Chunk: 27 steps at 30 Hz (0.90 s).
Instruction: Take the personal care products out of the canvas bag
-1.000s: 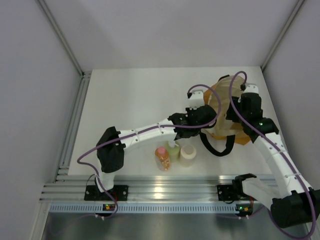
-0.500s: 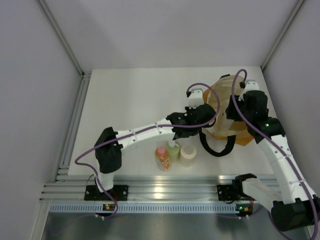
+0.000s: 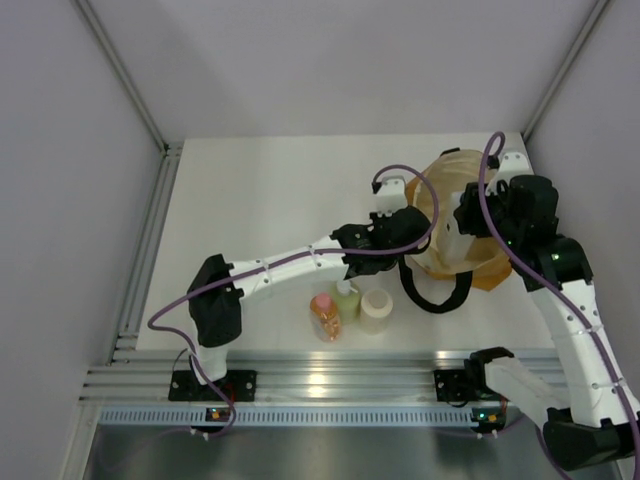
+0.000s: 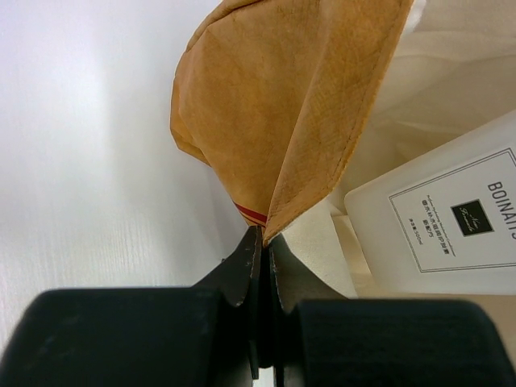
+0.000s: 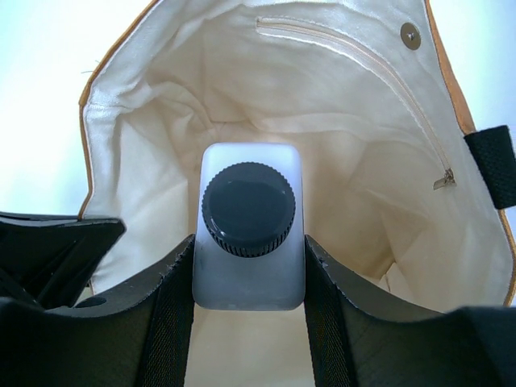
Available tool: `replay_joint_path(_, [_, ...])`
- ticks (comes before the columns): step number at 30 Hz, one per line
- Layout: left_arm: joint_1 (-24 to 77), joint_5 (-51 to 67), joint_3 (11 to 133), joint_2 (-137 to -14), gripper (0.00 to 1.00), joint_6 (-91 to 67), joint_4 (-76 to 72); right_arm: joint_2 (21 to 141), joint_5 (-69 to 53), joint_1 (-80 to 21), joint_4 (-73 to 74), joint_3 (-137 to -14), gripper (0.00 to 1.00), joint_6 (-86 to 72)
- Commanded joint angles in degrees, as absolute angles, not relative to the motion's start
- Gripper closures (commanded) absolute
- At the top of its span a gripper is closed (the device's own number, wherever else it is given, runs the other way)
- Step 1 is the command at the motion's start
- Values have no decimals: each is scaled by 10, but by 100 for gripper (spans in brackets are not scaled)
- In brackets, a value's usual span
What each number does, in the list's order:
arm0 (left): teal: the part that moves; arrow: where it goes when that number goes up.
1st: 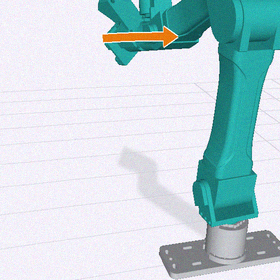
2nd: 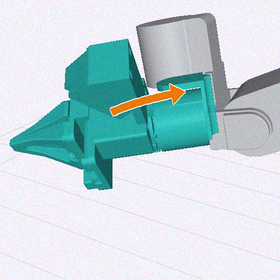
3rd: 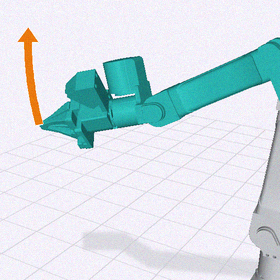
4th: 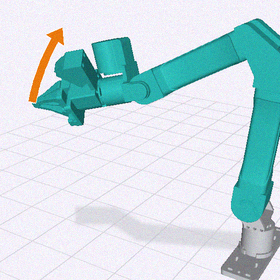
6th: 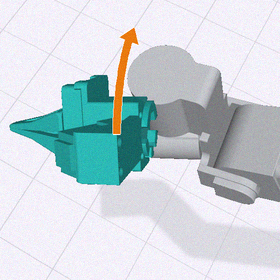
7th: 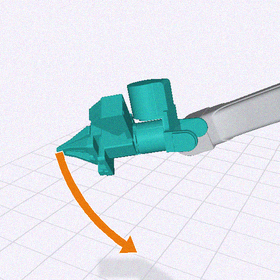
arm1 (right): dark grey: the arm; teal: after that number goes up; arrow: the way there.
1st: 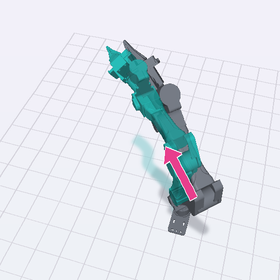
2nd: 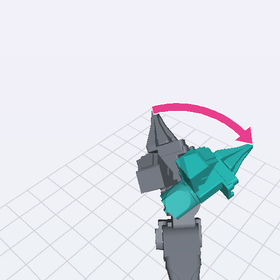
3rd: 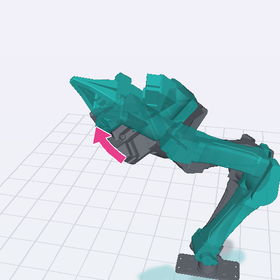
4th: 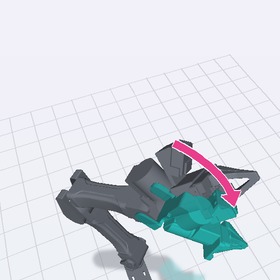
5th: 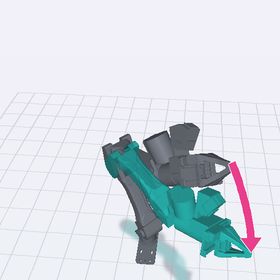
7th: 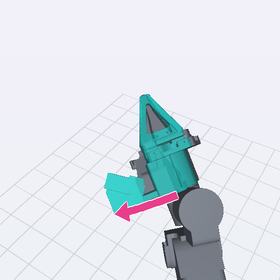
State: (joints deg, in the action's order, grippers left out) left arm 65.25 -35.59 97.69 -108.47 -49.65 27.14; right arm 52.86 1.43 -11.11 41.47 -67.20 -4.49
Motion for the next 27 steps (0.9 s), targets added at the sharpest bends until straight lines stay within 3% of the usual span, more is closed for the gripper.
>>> replay_joint_path(1, [653,-361,998,-1050,98,-497,272,497,4,-114,357,-735,100,-26])
replay_joint_path(4, [653,-361,1005,-1048,89,-492,272,488,4,-114,357,-734,100,-24])
replay_joint_path(6, [653,-363,1010,-1047,74,-490,272,477,9,-114,355,-732,100,-22])
replay_joint_path(9, [653,-366,1019,-1043,64,-482,272,469,12,-113,355,-733,100,-18])
replay_joint_path(11, [653,-367,1027,-1044,64,-471,272,464,13,-114,355,-736,100,-14])
replay_joint_path(17, [653,-366,1056,-1034,32,-452,272,463,18,-113,349,-758,100,-7])
replay_joint_path(25, [653,-383,1094,-1025,13,-426,272,481,20,-114,341,-792,100,-5])
replay_joint_path(26, [653,-388,1097,-1022,2,-425,272,483,16,-113,339,-800,100,-4])
replay_joint_path(27, [653,-394,1099,-1015,2,-419,272,485,14,-113,338,-804,100,-4])
